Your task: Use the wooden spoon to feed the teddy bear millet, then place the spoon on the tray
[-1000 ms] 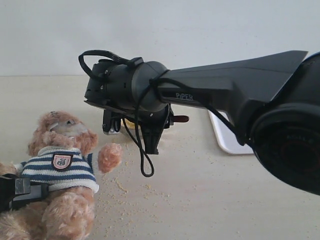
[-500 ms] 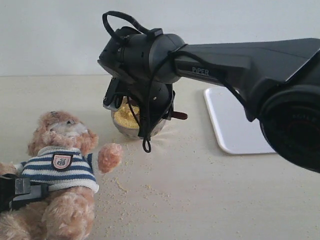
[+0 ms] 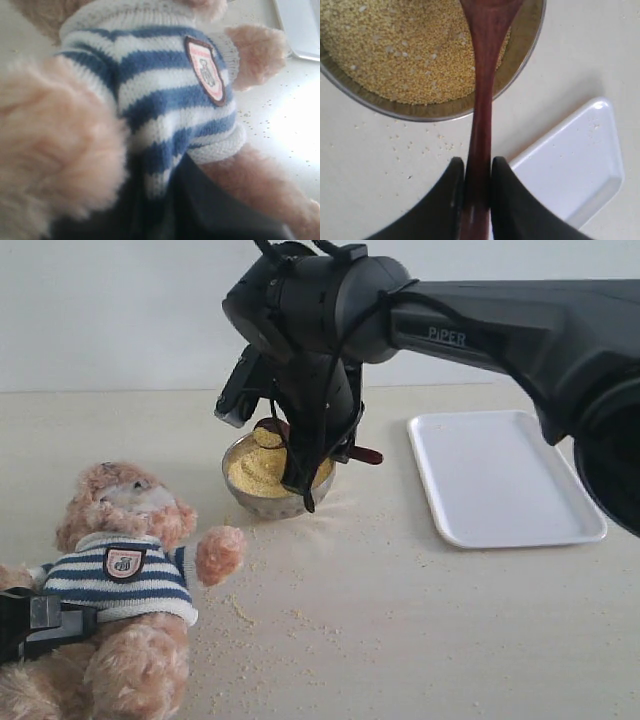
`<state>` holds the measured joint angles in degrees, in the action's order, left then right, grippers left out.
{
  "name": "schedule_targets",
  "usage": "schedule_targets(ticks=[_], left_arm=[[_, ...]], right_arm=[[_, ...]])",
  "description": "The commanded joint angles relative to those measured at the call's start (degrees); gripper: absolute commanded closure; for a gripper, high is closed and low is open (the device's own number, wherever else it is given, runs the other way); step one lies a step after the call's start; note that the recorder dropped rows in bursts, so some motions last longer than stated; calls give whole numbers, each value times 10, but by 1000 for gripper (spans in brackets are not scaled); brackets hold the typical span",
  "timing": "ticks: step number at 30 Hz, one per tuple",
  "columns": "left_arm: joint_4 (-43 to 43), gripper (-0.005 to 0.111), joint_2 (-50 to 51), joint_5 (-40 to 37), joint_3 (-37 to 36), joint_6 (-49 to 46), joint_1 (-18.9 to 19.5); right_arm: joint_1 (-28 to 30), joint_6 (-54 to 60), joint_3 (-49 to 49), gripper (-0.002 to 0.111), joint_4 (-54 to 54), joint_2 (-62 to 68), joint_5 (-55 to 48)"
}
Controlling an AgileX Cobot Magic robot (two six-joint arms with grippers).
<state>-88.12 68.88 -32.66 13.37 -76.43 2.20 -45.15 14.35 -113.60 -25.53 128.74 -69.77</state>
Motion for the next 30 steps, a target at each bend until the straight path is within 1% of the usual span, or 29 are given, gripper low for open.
schedule_targets(ticks=[1, 6, 8, 16, 21, 30], left_arm=[[-8, 102, -7, -3, -1, -3, 1], [-8, 102, -7, -3, -1, -3, 1], [-8, 102, -7, -3, -1, -3, 1], [-8, 102, -7, -3, -1, -3, 1], [-8, 102, -7, -3, -1, -3, 1], [-8, 102, -7, -3, -1, -3, 1]], right_arm=[[6, -2, -3, 104, 24, -15, -2], [22, 2, -3, 104, 53, -25, -2], [29, 2, -3, 104, 87, -36, -2], [27, 23, -2, 104, 177, -75, -2], [5, 25, -2, 104, 179, -88, -2], [-54, 25, -2, 104, 176, -97, -2]])
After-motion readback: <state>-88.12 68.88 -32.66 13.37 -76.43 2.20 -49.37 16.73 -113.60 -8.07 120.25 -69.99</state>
